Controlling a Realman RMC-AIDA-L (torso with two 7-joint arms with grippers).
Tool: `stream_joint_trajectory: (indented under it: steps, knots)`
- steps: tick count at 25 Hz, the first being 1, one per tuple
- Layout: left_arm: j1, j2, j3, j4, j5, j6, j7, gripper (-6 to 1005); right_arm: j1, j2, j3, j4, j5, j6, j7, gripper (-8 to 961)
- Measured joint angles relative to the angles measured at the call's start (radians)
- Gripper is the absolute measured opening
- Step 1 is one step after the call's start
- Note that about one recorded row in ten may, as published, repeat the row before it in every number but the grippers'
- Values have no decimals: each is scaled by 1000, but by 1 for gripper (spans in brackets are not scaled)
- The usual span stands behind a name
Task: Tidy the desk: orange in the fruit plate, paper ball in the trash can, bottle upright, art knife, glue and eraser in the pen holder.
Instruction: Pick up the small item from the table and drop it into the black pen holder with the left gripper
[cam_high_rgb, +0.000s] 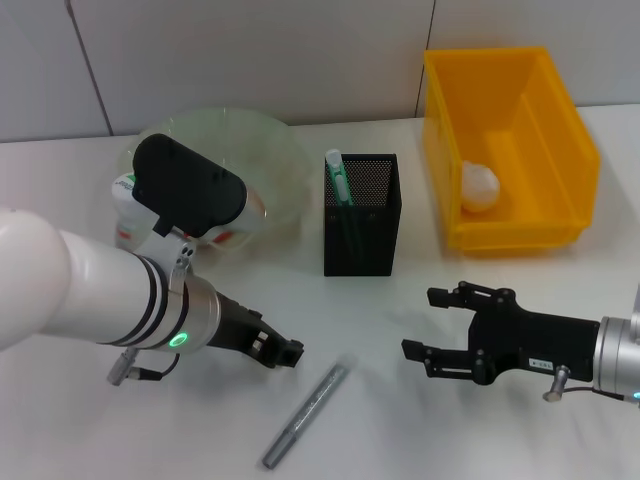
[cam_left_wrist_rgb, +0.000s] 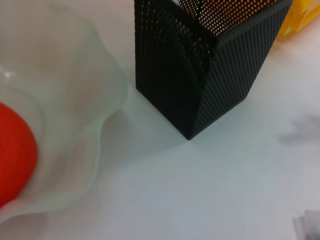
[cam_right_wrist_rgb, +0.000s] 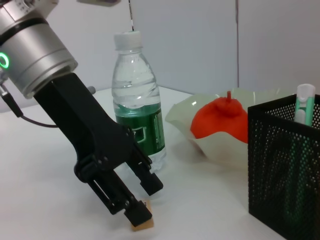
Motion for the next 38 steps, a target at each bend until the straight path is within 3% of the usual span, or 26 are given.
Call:
stream_joint_trajectory:
  steps: [35, 38]
  knots:
    - [-3, 0, 13, -29, -2, -5, 1, 617, 6, 0, 0, -11, -1, 3, -10, 815]
    - [-4, 0, 12, -33, -2, -5, 1, 545, 5, 0, 0, -11, -1, 3, -10, 815]
